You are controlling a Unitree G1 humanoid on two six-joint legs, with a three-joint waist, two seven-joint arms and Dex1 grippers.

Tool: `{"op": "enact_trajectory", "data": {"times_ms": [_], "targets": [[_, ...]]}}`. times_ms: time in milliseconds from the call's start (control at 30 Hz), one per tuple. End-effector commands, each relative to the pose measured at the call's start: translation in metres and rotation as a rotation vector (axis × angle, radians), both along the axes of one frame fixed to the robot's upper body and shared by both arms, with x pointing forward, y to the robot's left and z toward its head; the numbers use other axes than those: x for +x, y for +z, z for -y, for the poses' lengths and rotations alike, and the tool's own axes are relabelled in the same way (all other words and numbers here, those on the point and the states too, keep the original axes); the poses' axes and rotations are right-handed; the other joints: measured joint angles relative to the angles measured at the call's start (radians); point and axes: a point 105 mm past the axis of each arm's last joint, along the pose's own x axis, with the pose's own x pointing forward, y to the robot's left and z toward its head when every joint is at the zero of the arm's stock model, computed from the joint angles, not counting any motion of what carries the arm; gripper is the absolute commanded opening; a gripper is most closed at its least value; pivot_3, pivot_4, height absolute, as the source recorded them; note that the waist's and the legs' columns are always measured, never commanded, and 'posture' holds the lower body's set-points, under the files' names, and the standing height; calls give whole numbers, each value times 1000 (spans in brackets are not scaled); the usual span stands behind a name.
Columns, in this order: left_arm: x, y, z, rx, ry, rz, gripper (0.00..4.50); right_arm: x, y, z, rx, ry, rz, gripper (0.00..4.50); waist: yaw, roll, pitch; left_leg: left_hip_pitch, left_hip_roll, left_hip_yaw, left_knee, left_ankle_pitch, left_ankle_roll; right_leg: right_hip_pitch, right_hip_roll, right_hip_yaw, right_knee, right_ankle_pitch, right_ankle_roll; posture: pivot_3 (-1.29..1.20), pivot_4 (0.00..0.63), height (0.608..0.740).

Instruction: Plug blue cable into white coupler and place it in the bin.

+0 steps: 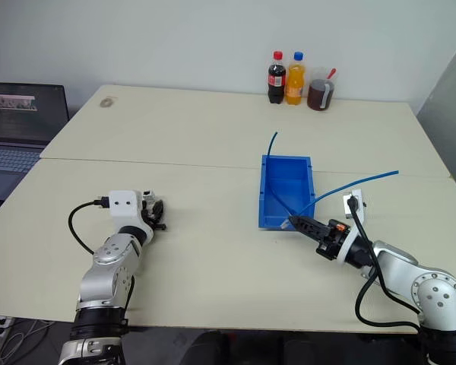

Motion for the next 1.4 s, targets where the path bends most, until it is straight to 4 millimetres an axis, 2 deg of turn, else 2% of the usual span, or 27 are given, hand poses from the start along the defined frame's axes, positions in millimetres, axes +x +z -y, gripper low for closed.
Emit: {"op": "enact_trajectory", "data": {"times_ms": [33,167,267,333,400,533,633,700,833,1000,1100,1400], "targets": [[-3,3,-10,4,35,7,801,-3,7,4,2,0,40,179,0,0,0,0,0,0,0,0,0,0,0,0,0,0,0,0,150,740],[-3,3,-10,6,31,5,795,-5,5,5,0,-5,37,179,-1,0,0,0,0,0,0,0,0,0,0,0,0,0,0,0,150,740],[0,7,-4,67,-43,-1,795,-5,5,6,-18,-17,50,179,-1,0,0,0,0,0,0,0,0,0,0,0,0,0,0,0,150,740],[2,16,15,166,-221,11,795,-6,8,6,-79,-1,90,179,-1,0,0,0,0,0,0,0,0,0,0,0,0,0,0,0,150,740],[-2,22,38,167,-452,-3,795,-10,10,2,-172,42,148,179,-1,1,0,0,0,0,0,0,0,0,1,0,0,0,0,0,150,740],[-36,24,88,162,-996,-98,795,-17,24,-11,-299,158,282,179,-1,1,0,-1,0,0,0,0,0,-1,1,0,-1,0,0,0,150,740],[-55,18,116,195,-1269,-150,795,-17,36,-19,-349,224,374,179,-1,2,0,-1,0,0,0,0,0,-1,1,0,-1,0,0,0,150,740],[-59,14,137,197,-1380,-144,795,-18,39,-24,-381,265,420,179,0,2,1,-1,0,0,0,0,0,-1,1,0,-1,0,0,0,150,740],[-59,2,174,199,-1515,-127,795,-21,27,-34,-464,341,486,179,7,2,0,-1,-1,0,0,0,0,0,1,-1,-2,0,0,0,150,740],[-61,-12,196,210,-1615,-125,795,-24,7,-37,-561,405,545,179,2,2,0,-3,-1,0,0,0,0,-2,1,0,-2,0,0,0,150,740],[-66,-15,202,208,-1666,-123,795,-20,-1,-37,-580,399,562,179,0,2,0,-3,0,0,0,0,0,-3,2,-1,-1,0,0,0,150,740],[-73,-18,205,281,-1752,-94,795,-15,-6,-48,-555,388,588,179,0,2,0,-2,0,-1,1,0,0,-2,3,0,0,0,0,0,150,740]]}}
